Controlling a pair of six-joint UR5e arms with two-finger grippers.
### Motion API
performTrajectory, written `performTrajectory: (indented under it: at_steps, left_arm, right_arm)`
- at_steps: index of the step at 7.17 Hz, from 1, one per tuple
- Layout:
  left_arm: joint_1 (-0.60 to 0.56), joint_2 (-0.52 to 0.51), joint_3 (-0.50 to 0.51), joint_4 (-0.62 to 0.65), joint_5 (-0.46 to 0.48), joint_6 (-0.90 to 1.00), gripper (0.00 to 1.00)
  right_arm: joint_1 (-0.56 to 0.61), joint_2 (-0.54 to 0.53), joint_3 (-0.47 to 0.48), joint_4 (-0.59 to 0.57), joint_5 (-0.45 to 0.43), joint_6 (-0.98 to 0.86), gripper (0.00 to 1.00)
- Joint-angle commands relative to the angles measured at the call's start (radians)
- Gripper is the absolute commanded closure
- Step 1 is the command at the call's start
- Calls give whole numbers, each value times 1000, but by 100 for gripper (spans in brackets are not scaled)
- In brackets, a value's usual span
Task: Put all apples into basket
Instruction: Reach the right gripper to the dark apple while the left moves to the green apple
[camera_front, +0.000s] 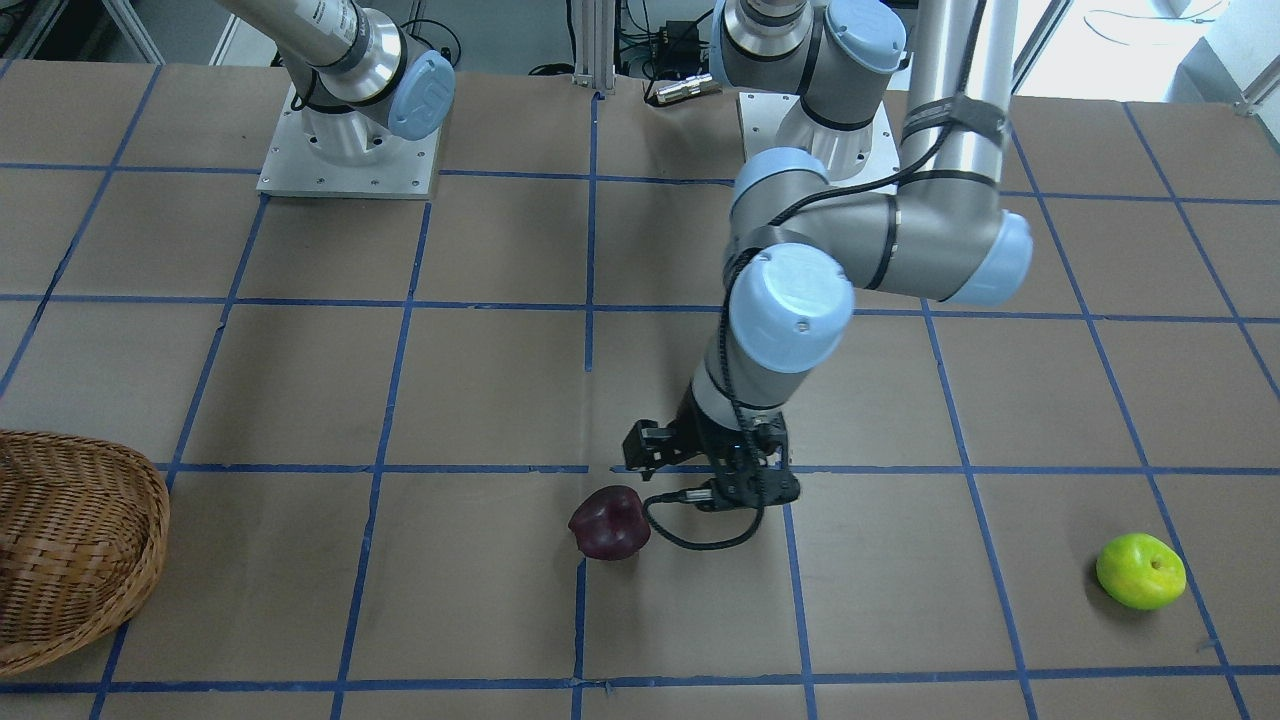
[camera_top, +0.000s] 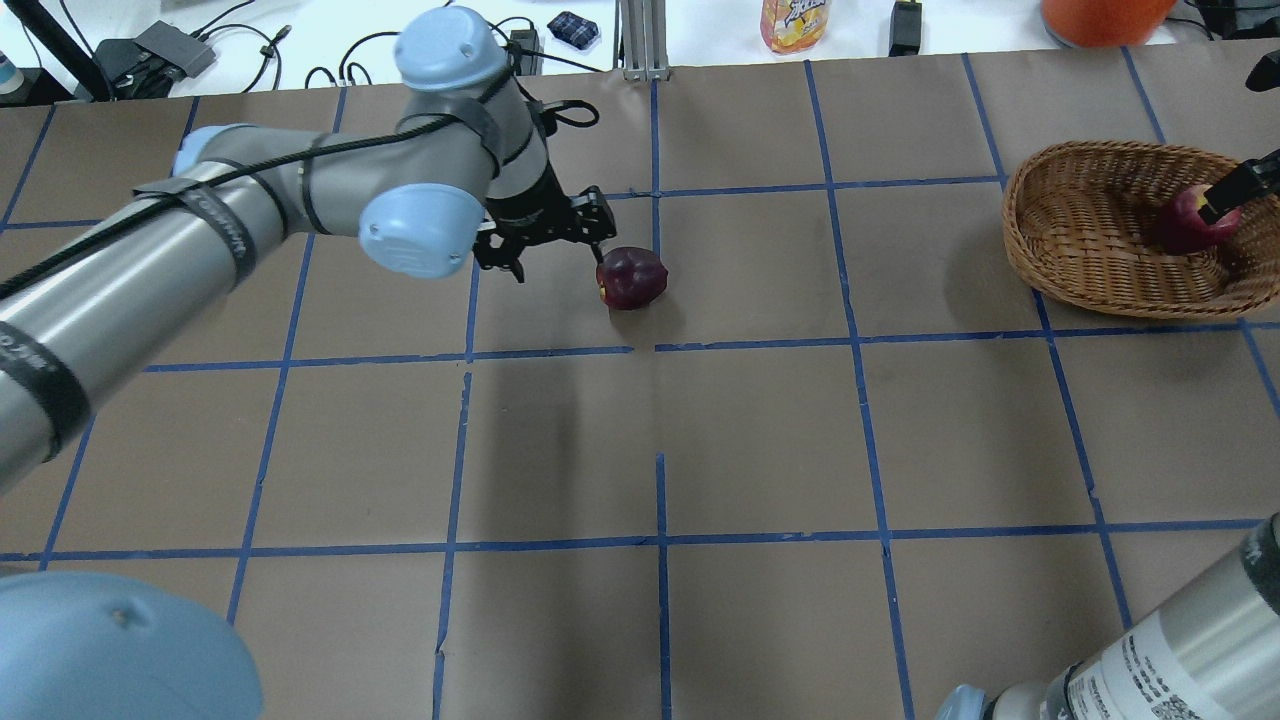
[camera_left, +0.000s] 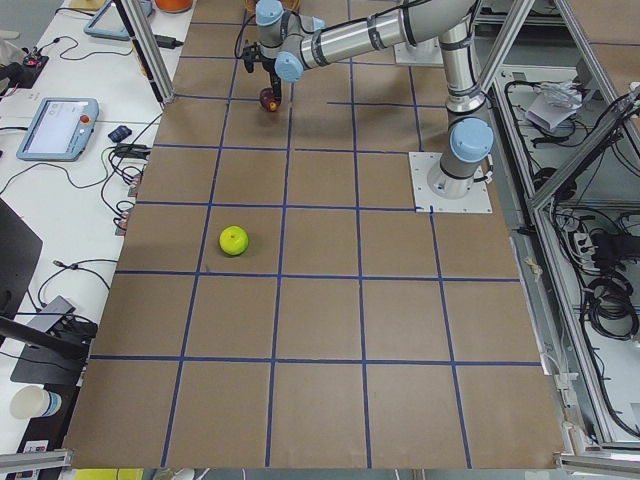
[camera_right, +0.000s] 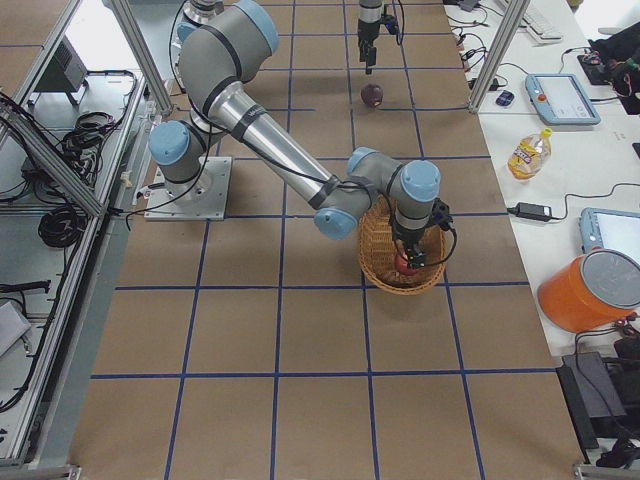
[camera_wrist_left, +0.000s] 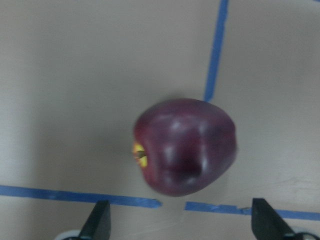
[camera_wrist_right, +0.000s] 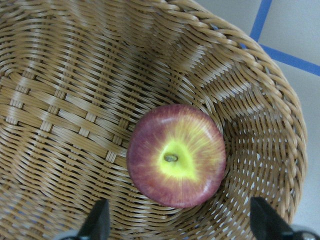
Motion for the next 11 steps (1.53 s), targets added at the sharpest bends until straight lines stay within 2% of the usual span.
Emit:
performTrajectory:
  at_steps: [1,2,3,4,5,6,7,9,11]
  left_arm:
    - [298,66,2,-110,63,442,0]
    - [448,33,16,-97,100,612,0]
    - [530,14,54,-94,152,753,0]
    - [572,-40,116,-40,244,919,0]
    - [615,-106,158,-15,249,946,0]
    - [638,-162,190,4,240,968,0]
    - [658,-196,201,5,193,969,0]
    - [672,-245,249,2,60,981,0]
    - [672,-266,250,5,51,977,0]
  right_arm:
    - [149,-93,2,139,5,316,0]
    - [250,-124,9,150,3,458,0]
    - [370,-135,8,173,7,666,0]
    - [506,-138,2,167,0,874,0]
    - [601,-138,8,169,0,995,0]
    - [675,-132,9,163,15,1046,0]
    - [738,-120,11,163,14,1118,0]
    - [841,-69,5,131,18,1148,0]
    - [924,21,0,14,102,1158,0]
